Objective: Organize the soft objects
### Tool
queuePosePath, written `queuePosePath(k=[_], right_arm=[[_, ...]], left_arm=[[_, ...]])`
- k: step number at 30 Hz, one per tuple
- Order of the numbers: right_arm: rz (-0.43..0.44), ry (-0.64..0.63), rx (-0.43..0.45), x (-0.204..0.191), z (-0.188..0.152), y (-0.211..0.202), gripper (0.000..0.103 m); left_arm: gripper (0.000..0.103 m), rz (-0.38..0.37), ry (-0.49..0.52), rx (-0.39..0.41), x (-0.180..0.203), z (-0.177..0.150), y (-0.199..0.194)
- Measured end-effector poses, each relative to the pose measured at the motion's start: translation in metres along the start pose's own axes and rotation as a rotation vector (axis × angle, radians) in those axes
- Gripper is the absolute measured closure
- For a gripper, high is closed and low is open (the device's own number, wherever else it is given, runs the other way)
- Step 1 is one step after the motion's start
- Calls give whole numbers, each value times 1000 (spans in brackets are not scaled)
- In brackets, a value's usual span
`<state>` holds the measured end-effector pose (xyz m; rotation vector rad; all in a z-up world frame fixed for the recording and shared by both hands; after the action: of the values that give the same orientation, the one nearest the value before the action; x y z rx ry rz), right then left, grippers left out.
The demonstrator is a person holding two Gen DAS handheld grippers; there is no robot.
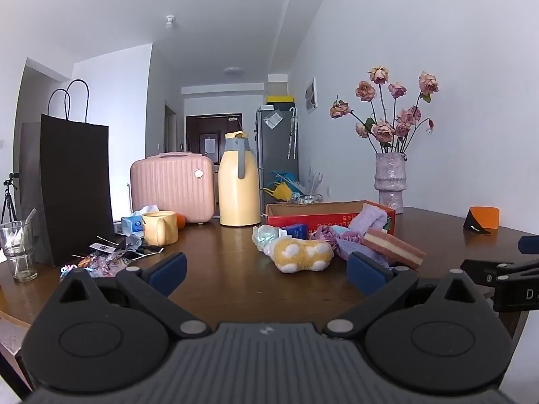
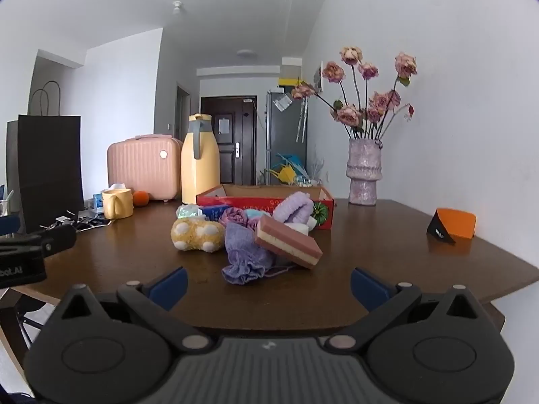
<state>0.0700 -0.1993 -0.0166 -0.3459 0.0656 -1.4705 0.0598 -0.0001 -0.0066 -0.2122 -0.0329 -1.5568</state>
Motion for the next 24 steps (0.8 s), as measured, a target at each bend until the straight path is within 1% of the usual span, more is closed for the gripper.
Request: queuePosePath(k=[4, 5, 6, 7, 8, 10, 11, 13, 19, 24], right_arm=[[-7, 5, 5, 8, 0, 4, 0], [-10, 13, 6, 13, -1, 7, 0], [-26, -33, 32, 4, 6, 3, 0], [-28, -42, 41, 1, 8, 2, 0], [-26, -34, 58, 3, 8, -3, 0], [-20, -33, 59, 0, 6, -5, 0], [-14, -28, 48, 2, 4, 2, 0], [-15, -25, 46, 2, 7, 1, 0], [-22, -16, 59, 4, 7, -1, 0], [-25, -12, 77, 4, 10, -3, 0]], left_arm=[[0, 1, 13, 2, 0, 3, 0], [0, -12, 34, 24, 3, 3, -5], [0, -12, 38, 26, 3, 4, -5], [0, -11, 32, 9, 1, 2, 1], [0, -10, 33, 10, 2, 2, 2], [0, -14, 30, 20, 0, 3, 2], [0, -16, 33, 24, 2, 4, -1], [0, -17, 33, 21, 3, 2, 2], [0, -12, 31, 40, 5, 4, 0], [0, -24, 35, 26, 6, 0, -2]])
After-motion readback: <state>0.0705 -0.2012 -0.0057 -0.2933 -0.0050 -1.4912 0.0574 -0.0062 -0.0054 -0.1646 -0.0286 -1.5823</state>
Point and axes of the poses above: each gripper's, at about its wrist camera, not at the fingertips, and y roughly the way its jaws point, x to its right, z to its top, the point moved 6 cm from there along y, roughly the way its jaws point, and after that the axes turned 11 degrees about -y, right-handed, at the moved point
